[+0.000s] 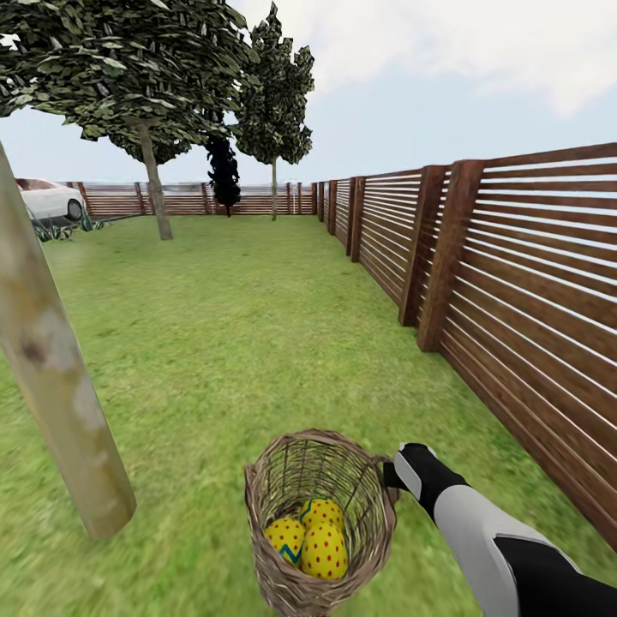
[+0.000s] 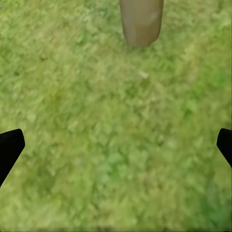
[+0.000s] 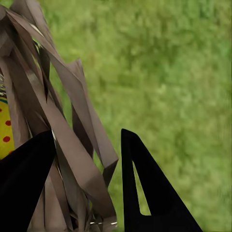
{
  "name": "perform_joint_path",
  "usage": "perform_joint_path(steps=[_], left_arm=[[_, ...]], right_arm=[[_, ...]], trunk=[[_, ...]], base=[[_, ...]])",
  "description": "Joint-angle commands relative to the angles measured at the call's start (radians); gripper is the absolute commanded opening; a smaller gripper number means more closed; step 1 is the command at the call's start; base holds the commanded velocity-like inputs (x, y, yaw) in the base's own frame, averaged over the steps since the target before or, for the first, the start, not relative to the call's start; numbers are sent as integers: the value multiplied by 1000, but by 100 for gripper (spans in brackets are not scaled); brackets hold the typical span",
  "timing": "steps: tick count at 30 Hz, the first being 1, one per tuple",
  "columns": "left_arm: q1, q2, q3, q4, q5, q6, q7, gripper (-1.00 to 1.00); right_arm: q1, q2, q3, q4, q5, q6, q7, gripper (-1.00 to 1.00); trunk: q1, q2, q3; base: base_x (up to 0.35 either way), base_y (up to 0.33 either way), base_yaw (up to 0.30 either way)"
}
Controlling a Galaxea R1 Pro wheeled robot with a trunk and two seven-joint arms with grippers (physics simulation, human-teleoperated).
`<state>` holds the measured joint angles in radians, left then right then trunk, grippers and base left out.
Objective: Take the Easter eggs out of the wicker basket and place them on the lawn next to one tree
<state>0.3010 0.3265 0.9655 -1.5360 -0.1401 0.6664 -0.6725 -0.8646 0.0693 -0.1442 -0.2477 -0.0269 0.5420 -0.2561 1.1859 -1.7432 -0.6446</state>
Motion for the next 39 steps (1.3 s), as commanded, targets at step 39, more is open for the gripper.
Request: perform_joint_path(steps=[39], left_arm=[[0, 0, 1, 2, -12, -1, -6, 100]], right_arm=[[-1, 3, -6, -1, -11, -1, -3, -100]], trunk=[[150, -274, -123]], base=[[0, 0, 0]])
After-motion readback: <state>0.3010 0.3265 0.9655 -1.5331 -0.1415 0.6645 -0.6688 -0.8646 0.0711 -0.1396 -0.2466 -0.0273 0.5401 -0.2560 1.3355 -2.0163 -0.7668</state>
